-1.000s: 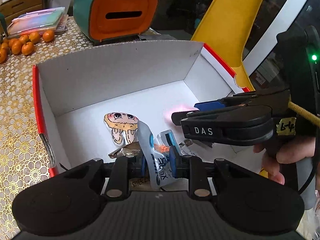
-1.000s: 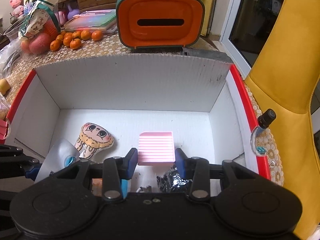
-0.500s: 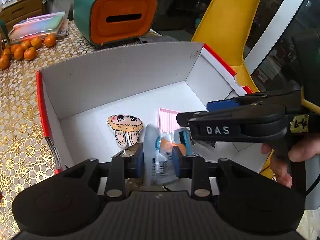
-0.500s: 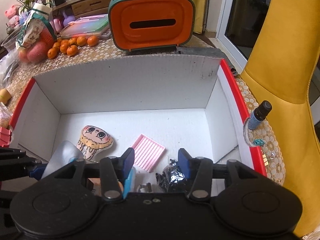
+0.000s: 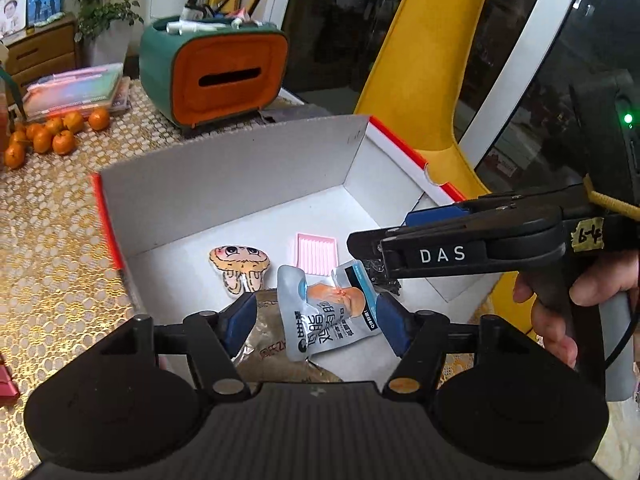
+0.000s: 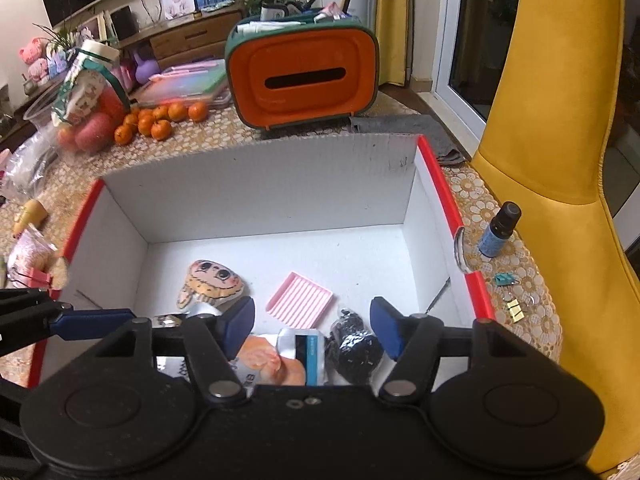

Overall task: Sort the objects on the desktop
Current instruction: 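Open the right tool dropping the note pad while the left tool releases the pouch, then withdraw both open tools from the box back toward the table items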

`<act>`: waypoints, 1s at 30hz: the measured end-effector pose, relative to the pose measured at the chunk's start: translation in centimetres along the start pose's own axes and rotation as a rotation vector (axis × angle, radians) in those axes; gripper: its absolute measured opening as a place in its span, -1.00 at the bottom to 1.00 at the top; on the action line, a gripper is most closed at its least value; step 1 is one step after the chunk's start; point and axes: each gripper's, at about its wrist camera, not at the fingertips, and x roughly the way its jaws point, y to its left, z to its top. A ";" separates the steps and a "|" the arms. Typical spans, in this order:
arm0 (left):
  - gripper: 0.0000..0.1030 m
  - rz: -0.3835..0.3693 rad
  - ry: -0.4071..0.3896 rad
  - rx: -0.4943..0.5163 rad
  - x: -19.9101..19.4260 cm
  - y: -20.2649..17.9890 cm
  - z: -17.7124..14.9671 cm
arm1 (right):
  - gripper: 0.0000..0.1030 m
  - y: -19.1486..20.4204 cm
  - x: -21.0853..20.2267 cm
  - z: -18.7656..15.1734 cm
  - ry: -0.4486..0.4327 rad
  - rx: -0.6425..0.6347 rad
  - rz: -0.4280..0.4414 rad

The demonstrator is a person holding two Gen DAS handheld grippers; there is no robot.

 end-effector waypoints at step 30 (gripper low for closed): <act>0.26 0.053 -0.140 -0.003 -14.2 4.1 -6.2 | 0.46 9.9 -9.5 -4.0 -0.121 -0.099 0.126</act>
